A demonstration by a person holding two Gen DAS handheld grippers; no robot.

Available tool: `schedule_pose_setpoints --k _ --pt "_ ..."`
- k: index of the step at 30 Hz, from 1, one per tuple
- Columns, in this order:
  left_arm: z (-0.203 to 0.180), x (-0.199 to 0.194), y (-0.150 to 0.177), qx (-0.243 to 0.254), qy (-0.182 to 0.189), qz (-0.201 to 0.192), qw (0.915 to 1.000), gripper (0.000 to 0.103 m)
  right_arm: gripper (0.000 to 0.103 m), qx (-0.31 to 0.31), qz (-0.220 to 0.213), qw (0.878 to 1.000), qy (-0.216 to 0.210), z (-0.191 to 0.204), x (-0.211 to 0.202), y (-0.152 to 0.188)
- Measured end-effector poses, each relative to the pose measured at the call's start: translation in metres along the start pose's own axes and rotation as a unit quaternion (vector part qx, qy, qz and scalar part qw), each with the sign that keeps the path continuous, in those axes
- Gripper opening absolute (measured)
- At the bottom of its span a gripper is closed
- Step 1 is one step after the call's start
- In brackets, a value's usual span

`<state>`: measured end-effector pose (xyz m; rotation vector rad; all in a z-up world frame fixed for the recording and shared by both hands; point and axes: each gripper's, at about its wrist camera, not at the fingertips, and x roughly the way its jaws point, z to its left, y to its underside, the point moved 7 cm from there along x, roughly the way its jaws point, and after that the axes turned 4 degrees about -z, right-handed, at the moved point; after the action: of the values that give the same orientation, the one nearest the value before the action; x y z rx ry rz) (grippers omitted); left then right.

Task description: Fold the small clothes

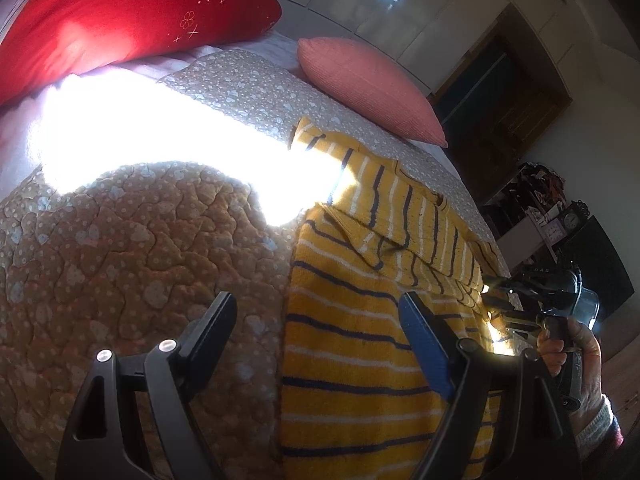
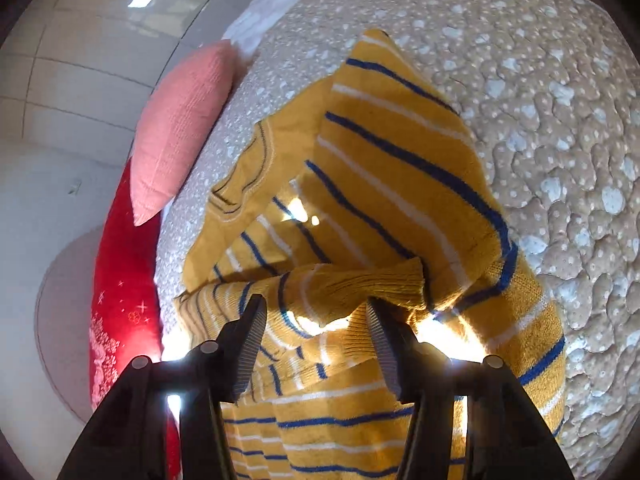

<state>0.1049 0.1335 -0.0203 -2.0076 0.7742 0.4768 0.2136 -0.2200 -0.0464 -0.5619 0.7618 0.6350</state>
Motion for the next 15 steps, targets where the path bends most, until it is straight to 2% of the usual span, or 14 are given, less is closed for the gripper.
schedule_pose_setpoints --k 1,2,4,5,7,8,9,11,15 --pt "0.0 0.0 0.0 -0.002 0.001 0.001 1.0 0.082 0.01 -0.018 0.004 1.0 0.014 0.004 0.004 -0.001" --pt "0.001 -0.001 -0.001 -0.003 0.003 0.0 1.0 0.082 0.008 -0.044 0.0 0.999 0.029 0.012 0.003 -0.002" --pt "0.002 -0.002 -0.002 -0.004 0.004 -0.003 1.0 0.082 0.008 -0.122 -0.036 0.991 0.047 0.042 -0.011 -0.013" --pt "0.002 -0.003 -0.003 -0.004 0.003 -0.005 1.0 0.082 0.008 -0.166 -0.063 0.984 0.031 0.067 -0.024 -0.018" --pt "0.003 -0.003 -0.003 -0.004 0.003 -0.006 1.0 0.082 0.008 -0.253 -0.13 0.959 -0.009 0.115 -0.061 -0.022" --pt "0.004 -0.002 -0.002 -0.005 0.003 -0.003 1.0 0.082 0.008 -0.279 -0.155 0.948 -0.019 0.129 -0.076 -0.022" --pt "0.004 -0.001 -0.002 -0.006 0.003 0.0 1.0 0.082 0.008 -0.289 -0.168 0.942 -0.024 0.134 -0.085 -0.023" --pt "0.005 0.004 0.001 -0.009 0.005 0.01 0.9999 0.082 0.008 -0.27 -0.162 0.949 -0.016 0.12 -0.08 -0.029" --pt "0.004 0.006 0.005 -0.006 0.009 0.018 0.9998 0.082 0.008 -0.204 -0.086 0.975 0.033 0.036 -0.029 -0.031"
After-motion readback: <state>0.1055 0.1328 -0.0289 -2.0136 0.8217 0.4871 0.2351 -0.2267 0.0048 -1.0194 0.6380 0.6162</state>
